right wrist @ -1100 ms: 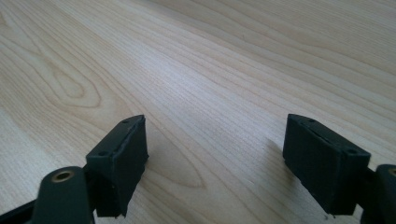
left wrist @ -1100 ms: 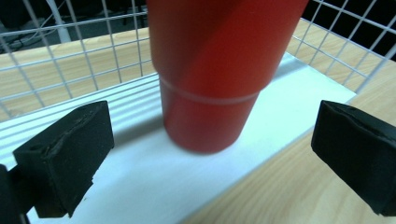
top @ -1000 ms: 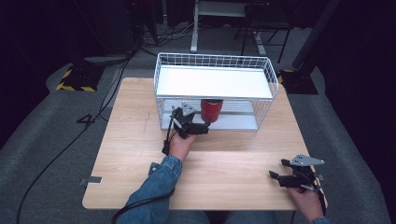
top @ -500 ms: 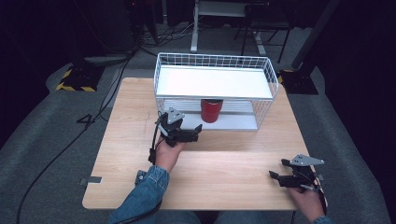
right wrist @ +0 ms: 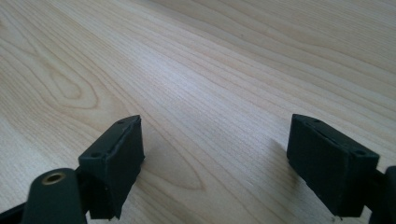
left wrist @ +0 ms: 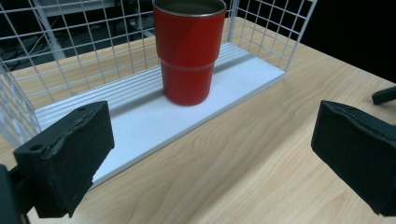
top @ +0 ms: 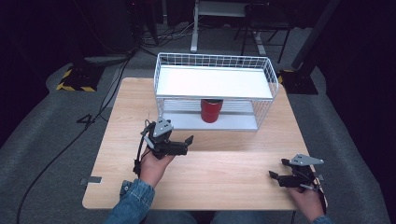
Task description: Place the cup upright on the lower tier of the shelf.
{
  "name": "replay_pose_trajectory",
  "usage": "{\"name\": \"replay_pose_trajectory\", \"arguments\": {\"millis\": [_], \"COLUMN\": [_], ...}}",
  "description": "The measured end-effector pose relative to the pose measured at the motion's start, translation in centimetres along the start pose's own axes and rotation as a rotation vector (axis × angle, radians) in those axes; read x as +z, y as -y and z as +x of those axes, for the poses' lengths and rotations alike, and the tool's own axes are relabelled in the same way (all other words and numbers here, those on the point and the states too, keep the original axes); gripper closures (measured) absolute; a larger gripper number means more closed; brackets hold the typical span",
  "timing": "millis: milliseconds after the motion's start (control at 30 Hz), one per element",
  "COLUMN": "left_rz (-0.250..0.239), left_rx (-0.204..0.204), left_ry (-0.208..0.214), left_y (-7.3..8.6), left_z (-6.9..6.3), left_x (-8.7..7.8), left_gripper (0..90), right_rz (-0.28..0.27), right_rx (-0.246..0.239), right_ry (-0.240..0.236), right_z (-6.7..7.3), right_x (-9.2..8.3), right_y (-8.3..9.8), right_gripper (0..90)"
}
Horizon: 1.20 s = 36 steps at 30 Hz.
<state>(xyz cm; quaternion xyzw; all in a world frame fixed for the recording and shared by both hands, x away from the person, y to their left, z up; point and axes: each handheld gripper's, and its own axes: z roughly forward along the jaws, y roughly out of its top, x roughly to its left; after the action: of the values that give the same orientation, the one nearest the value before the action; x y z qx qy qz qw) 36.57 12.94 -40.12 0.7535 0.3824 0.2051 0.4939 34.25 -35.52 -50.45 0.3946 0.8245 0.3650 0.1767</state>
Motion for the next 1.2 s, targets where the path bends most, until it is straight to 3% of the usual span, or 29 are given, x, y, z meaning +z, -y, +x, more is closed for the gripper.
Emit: {"name": "replay_pose_trajectory", "arguments": {"millis": [67,267,600,967,1033,1200], "left_rz": [0.023,0.024,0.063,0.121,0.128,0.170], "left_rx": [-0.011,-0.028,-0.006,-0.028,-0.053,-0.064], "left_ry": [0.008,0.023,-0.015,-0.043,-0.041,-0.039], "left_y": [0.4,1.4,4.0,7.3,8.2,9.3], "left_z": [-0.1,0.0,0.0,0.3,0.7,1.4], "left_x": [-0.8,-2.4,-6.1,-7.7,-8.2,-8.3], "left_gripper": [0.0,0.0,0.1,0.7,0.7,0.9], "right_rz": [0.000,0.000,0.000,0.000,0.000,0.000], "right_rx": [0.000,0.000,0.000,0.000,0.001,0.000], "right_ry": [0.000,0.000,0.000,0.000,0.000,0.000], "right_z": [0.0,0.0,0.0,0.0,0.0,0.0], "right_x": [0.0,0.0,0.0,0.0,0.0,0.0], "right_y": [0.0,0.0,0.0,0.0,0.0,0.0], "right_gripper": [18.9,18.9,18.9,18.9,18.9,18.9]}}
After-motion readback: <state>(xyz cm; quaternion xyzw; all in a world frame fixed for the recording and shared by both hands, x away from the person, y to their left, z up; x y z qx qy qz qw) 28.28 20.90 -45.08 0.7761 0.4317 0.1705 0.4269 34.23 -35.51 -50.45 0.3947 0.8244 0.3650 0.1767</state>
